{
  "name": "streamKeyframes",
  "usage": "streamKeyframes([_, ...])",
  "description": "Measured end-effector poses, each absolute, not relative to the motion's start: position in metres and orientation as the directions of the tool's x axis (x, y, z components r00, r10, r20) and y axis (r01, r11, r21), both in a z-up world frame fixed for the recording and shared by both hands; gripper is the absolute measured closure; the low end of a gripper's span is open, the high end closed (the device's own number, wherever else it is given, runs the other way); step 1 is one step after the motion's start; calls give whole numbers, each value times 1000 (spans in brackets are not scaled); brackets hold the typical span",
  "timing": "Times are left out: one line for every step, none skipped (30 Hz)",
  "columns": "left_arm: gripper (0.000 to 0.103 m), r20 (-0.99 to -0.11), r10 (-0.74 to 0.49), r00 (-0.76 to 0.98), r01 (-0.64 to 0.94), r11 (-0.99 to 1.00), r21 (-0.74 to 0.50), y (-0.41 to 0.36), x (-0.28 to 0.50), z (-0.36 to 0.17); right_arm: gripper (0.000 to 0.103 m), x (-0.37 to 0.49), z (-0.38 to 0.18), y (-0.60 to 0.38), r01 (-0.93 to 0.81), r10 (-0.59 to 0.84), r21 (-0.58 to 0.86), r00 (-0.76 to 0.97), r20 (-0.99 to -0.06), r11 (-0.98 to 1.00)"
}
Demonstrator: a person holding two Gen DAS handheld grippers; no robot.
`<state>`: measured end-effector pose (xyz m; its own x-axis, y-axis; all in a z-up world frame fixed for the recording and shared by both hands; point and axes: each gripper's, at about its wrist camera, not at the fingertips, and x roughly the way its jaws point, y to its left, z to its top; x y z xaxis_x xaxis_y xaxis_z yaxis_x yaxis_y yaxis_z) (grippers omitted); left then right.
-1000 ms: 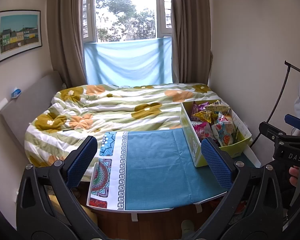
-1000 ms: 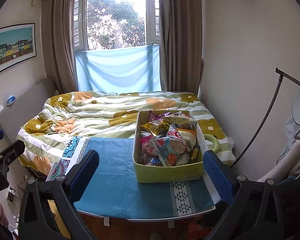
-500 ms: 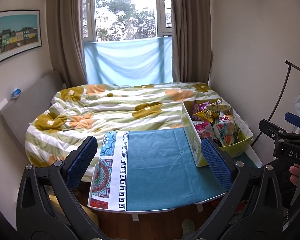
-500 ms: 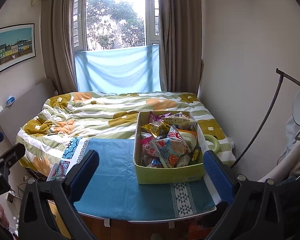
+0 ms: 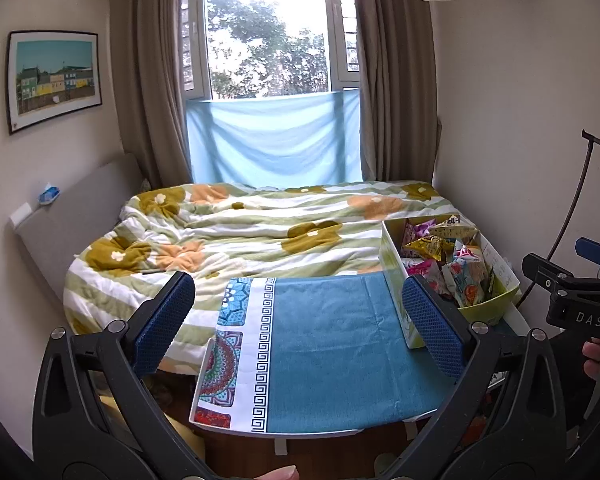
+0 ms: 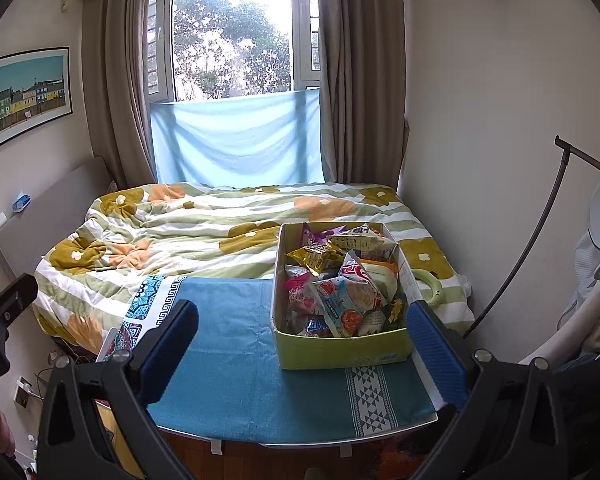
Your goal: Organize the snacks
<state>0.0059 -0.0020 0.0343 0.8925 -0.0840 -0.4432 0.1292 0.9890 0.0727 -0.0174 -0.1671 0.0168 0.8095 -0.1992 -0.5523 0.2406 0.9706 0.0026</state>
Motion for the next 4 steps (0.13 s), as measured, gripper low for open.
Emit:
streamKeyframes([0, -442, -83, 893, 127, 989, 71, -1, 6, 34, 1, -18, 17, -167, 240, -198, 4, 810, -552, 971])
streamKeyframes([0, -441, -82, 894, 125, 990, 69, 0, 5, 35, 1, -17, 18, -166, 240, -198, 5, 810, -552, 971])
streamKeyframes([0, -441, -80, 894, 122, 990, 68, 1, 5, 35, 1, -16, 18, -164, 240, -198, 4, 810, -551, 971])
streamKeyframes([0, -442, -78, 894, 120, 990, 67, 1, 5, 35, 0, -16, 18, -164, 240, -198, 5, 810, -551, 971])
